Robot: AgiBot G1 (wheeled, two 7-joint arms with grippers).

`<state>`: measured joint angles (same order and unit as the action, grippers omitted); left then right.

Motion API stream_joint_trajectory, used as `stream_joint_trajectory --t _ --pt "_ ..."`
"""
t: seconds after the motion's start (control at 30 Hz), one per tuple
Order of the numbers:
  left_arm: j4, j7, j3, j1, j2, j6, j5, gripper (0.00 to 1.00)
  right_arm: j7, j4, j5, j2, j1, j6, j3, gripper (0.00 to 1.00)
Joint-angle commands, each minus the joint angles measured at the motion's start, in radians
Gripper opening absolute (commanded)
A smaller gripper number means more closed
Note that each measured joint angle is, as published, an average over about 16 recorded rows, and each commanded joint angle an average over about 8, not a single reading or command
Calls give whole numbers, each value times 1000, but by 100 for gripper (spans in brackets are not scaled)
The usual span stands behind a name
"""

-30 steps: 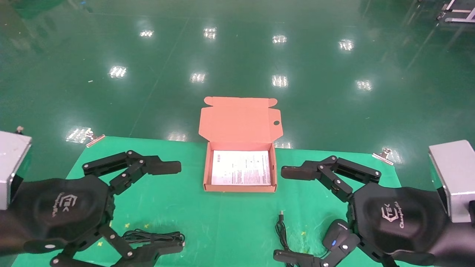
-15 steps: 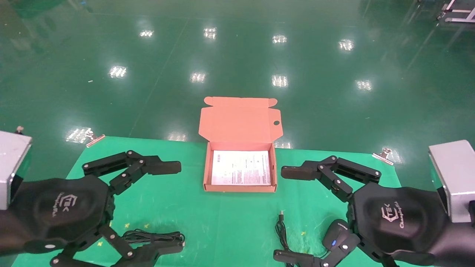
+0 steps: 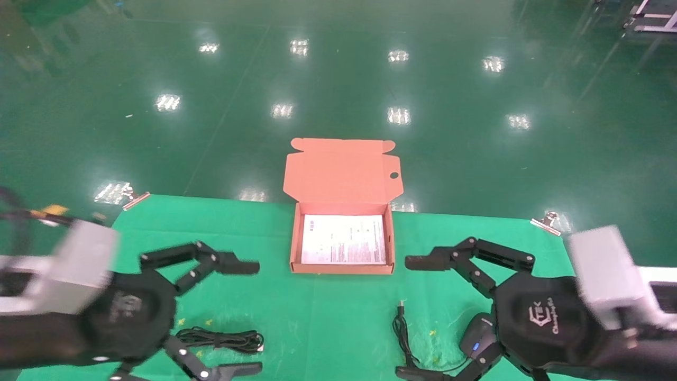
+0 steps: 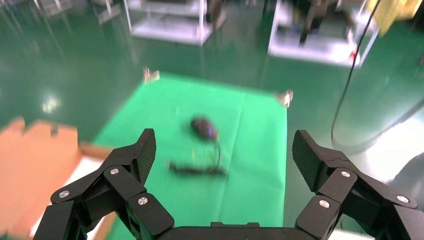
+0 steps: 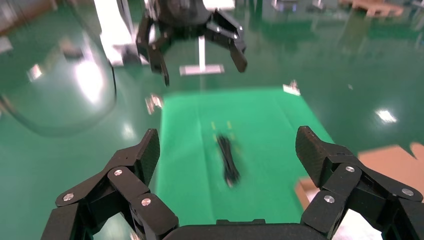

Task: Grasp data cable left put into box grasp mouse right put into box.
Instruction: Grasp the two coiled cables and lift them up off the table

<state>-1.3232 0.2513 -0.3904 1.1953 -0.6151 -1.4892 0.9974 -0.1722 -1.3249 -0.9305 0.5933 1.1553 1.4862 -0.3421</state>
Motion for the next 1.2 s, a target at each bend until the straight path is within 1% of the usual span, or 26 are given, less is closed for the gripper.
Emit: stream_joint_trajectory --t 0.03,0.2,0.4,0.57,0.73,0.83,0.97,1.1,1.2 --pt "-11 17 -26 30 -1 -1 63 100 3 -11 -44 -6 18 -4 -11 100" --pt "-16 43 -107 117 -38 -16 250 100 50 -26 -230 17 97 14 -79 100" --pt "-26 30 -188 180 -82 1 466 100 104 -33 -458 75 172 22 -179 100" --pt "-30 23 -250 195 -118 29 633 100 140 -34 -611 124 197 7 -251 100" --pt "-29 44 -299 186 -151 60 760 100 166 -34 -731 160 192 -24 -304 100" --pt "-27 59 -326 175 -174 82 829 100 155 -33 -790 178 174 -55 -325 100" --pt "-23 80 -359 157 -204 113 919 100 111 -31 -874 201 143 -110 -348 100" --pt "-15 112 -383 134 -228 142 989 100 42 -28 -964 227 115 -163 -368 100" --pt "-3 145 -390 115 -240 166 1023 100 -28 -25 -1028 248 97 -192 -380 100"
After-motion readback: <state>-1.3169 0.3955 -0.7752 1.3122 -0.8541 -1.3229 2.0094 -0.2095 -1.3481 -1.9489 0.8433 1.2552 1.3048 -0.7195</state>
